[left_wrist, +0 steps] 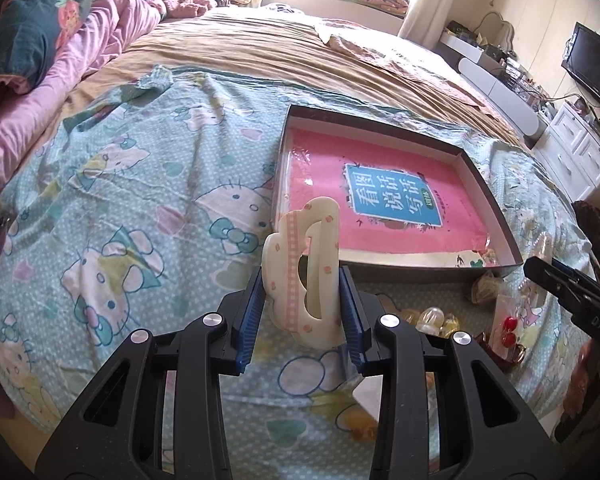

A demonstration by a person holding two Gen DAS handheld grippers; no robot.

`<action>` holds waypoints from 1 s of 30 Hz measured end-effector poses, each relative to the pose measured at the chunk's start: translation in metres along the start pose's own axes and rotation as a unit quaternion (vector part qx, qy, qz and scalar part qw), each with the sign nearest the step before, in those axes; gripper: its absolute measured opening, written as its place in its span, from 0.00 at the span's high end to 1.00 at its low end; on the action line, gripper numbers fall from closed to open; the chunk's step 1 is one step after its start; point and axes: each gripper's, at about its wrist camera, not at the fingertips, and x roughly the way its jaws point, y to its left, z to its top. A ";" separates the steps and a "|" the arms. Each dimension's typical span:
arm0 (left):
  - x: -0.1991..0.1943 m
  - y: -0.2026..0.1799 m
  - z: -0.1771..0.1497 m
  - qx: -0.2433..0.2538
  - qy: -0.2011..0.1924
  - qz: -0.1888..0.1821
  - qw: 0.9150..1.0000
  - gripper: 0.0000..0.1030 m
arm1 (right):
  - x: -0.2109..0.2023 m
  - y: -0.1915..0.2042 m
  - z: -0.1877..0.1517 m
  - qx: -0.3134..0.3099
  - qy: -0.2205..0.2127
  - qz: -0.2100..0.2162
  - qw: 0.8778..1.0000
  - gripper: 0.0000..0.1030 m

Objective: Organize jewelry
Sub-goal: 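Carry the hair clip into the tray with the left gripper while the right gripper carries the bagged bracelet there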

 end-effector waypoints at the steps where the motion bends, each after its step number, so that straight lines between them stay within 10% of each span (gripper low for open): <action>1: 0.002 -0.002 0.002 0.001 0.000 -0.002 1.000 0.73 | 0.002 -0.003 0.003 -0.001 -0.001 -0.002 1.000 0.51; 30: 0.073 -0.025 0.042 0.019 0.037 -0.008 0.999 0.72 | 0.081 -0.037 0.042 -0.028 0.049 -0.062 0.996 0.51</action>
